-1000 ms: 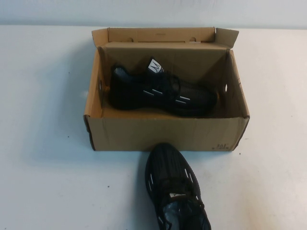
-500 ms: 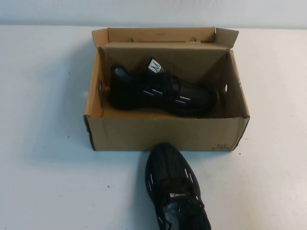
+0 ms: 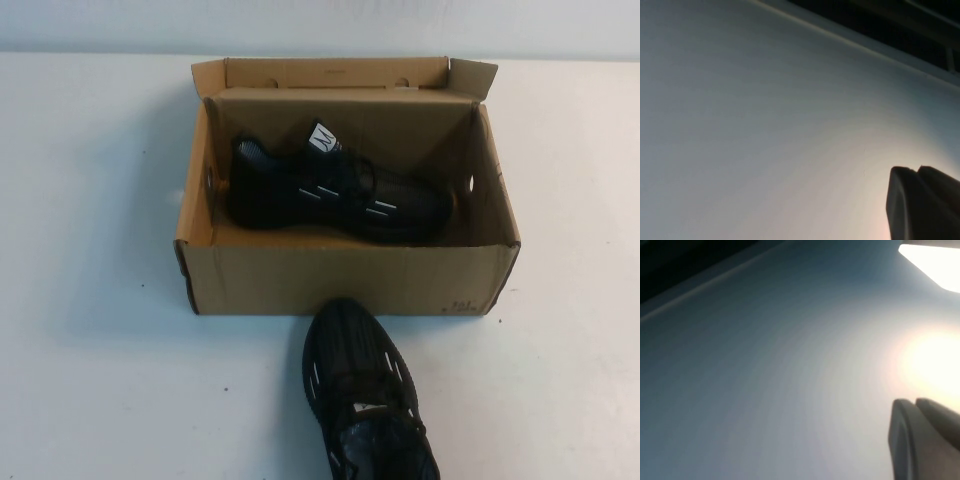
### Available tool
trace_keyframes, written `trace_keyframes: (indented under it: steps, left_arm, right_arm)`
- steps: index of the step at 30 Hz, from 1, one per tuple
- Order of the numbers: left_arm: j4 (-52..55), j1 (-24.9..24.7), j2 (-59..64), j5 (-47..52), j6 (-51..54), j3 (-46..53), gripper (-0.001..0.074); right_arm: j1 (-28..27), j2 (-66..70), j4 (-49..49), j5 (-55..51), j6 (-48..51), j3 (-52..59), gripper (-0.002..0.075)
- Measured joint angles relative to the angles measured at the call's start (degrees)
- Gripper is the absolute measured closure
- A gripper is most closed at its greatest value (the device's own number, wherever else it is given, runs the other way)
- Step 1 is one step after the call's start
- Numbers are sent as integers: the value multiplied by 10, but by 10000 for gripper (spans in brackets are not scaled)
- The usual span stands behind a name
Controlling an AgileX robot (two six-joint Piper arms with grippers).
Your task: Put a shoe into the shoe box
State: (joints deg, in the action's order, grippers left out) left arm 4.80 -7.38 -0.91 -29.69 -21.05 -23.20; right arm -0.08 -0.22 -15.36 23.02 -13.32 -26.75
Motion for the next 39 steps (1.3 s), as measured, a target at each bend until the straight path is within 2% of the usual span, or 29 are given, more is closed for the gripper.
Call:
trace_keyframes:
  steps: [7, 12, 16, 20, 25, 31, 36, 39]
  left_arm:
    - [16, 0, 40, 136, 0, -118, 738]
    - [15, 0, 101, 309, 0, -168, 738]
    - [7, 0, 147, 446, -4, -175, 738]
    - [10, 0, 176, 567, 23, -175, 738]
    - [10, 0, 178, 625, 37, -175, 738]
    - [2, 0, 178, 660, 54, -175, 738]
    - [-21, 0, 196, 708, 90, -176, 738]
    - [-48, 0, 221, 749, 122, -185, 738]
  right_arm:
    - [0, 93, 3, -230, -10, -141, 742]
    - [0, 185, -8, -437, -10, -205, 742]
    - [0, 239, -2, -489, -1, -209, 742]
    - [0, 252, -2, -497, 21, -209, 742]
    - [3, 257, -55, -544, 32, -209, 742]
    - [22, 315, -134, -642, 143, -227, 742]
    - [38, 427, -237, -762, 297, -291, 742]
    - [54, 489, -268, -823, 342, -330, 742]
